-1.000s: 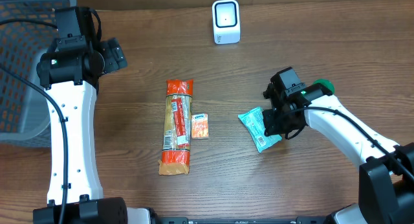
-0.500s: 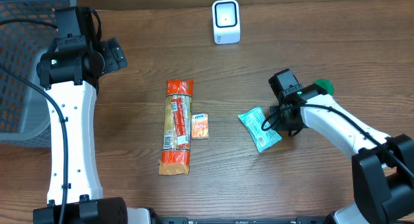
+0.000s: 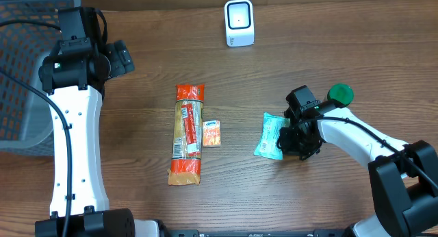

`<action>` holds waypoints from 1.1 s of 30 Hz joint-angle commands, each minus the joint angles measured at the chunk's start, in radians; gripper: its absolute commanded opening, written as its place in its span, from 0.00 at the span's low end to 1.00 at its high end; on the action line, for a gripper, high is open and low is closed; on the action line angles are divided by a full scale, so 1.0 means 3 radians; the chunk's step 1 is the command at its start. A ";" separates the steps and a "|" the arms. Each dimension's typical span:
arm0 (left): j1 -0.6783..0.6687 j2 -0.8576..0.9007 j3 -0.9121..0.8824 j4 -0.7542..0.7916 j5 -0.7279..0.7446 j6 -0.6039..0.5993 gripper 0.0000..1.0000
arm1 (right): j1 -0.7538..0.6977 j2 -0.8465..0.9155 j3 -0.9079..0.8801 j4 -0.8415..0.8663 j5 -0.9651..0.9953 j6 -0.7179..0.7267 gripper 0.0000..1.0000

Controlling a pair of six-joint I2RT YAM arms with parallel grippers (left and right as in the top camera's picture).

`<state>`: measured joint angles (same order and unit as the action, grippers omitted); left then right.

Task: Scan the item barcode

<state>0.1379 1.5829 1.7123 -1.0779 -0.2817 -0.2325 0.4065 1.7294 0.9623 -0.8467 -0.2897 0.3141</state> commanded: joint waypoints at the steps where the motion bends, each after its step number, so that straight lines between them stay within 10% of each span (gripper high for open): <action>1: -0.0003 -0.0047 0.0064 0.0001 -0.0045 0.0028 1.00 | -0.0004 0.0015 -0.0019 -0.0079 -0.0409 0.0006 0.11; 11: -0.0003 -0.0047 0.0064 0.0003 -0.0045 0.0028 1.00 | -0.0070 -0.0074 0.0680 -0.0707 0.0037 0.0001 0.25; 16: -0.0003 -0.0047 0.0064 0.0003 -0.0045 0.0028 1.00 | -0.0070 -0.0067 0.0765 -0.0432 0.0328 0.0004 0.66; 33: -0.0003 -0.0047 0.0064 0.0001 -0.0045 0.0028 1.00 | -0.0070 -0.0034 0.0275 0.0346 0.0617 0.0179 0.68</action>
<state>0.1379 1.5829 1.7123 -1.0779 -0.2817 -0.2325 0.3923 1.7267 1.0889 -0.7803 -0.1219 0.3618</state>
